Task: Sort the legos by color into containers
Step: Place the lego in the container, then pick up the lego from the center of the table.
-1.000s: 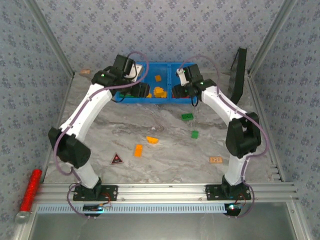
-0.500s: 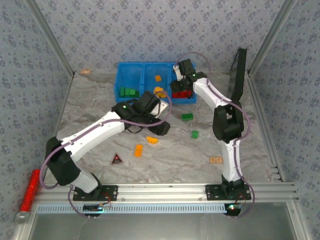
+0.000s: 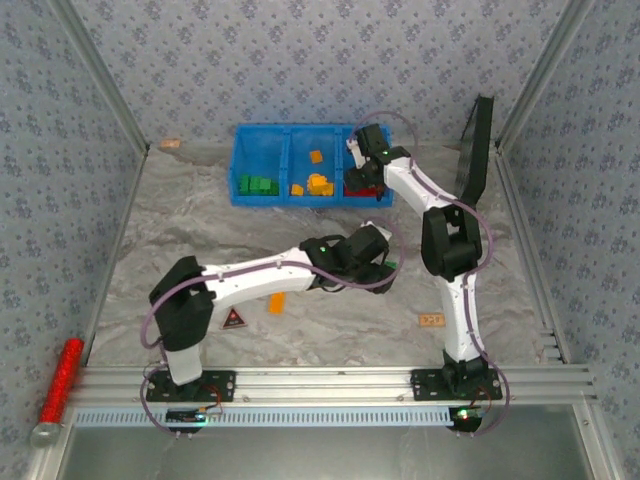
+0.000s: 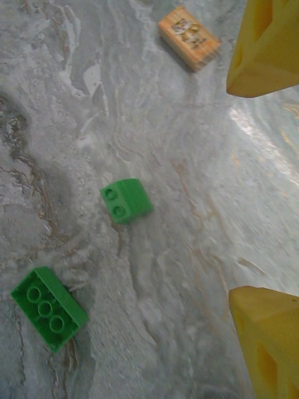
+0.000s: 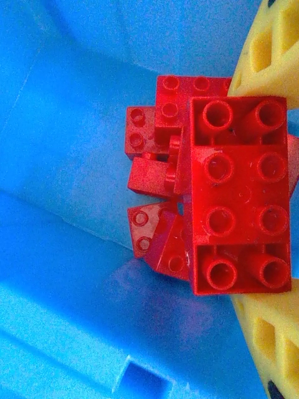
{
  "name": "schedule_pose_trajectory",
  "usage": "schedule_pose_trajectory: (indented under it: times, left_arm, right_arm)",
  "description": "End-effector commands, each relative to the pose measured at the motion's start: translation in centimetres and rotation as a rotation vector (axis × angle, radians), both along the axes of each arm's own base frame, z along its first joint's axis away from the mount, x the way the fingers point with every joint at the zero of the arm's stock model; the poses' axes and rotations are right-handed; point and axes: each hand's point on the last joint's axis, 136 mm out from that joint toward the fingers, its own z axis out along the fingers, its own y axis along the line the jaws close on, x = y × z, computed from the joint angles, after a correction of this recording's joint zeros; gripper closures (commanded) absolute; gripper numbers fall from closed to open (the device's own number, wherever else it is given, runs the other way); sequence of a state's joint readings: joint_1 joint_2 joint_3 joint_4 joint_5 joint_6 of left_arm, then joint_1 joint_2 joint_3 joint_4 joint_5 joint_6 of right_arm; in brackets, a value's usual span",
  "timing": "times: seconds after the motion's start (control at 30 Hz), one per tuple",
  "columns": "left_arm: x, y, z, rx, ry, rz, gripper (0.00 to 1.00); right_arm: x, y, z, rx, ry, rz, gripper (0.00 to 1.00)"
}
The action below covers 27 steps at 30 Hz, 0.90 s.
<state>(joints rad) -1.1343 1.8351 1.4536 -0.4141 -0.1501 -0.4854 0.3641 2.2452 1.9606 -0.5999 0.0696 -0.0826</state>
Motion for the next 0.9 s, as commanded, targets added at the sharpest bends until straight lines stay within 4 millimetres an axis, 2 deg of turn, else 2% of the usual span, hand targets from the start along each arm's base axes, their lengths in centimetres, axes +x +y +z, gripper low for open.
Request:
schedule_pose_trajectory:
  times: [0.0,0.07,0.27,0.4,0.7,0.87]
  left_arm:
    - [1.8,-2.3,0.7,-0.052,-0.026,0.069,0.21]
    - [1.9,-3.0,0.1,-0.029,-0.026,0.080,0.21]
    - [2.2,-4.1,-2.5,0.040,-0.001,0.098,0.20]
    - [2.5,-4.7,-4.0,0.061,0.012,0.101,0.20]
    - [3.1,-6.0,-6.9,0.110,0.027,0.101,0.20]
    - [3.5,-6.2,-8.3,0.146,0.033,0.106,0.21]
  right_arm:
    - [0.5,-0.8,0.1,-0.027,-0.010,-0.006,0.42]
    - [0.4,-0.8,0.2,-0.022,-0.008,-0.003,0.40]
    - [0.7,-0.5,2.0,0.001,-0.065,0.013,0.31]
    - [0.5,-0.6,3.2,0.021,-0.086,0.019,0.22]
    - [-0.1,-0.4,5.5,0.054,-0.120,0.032,0.17]
    - [-0.9,-0.4,8.1,0.085,-0.152,0.046,0.17]
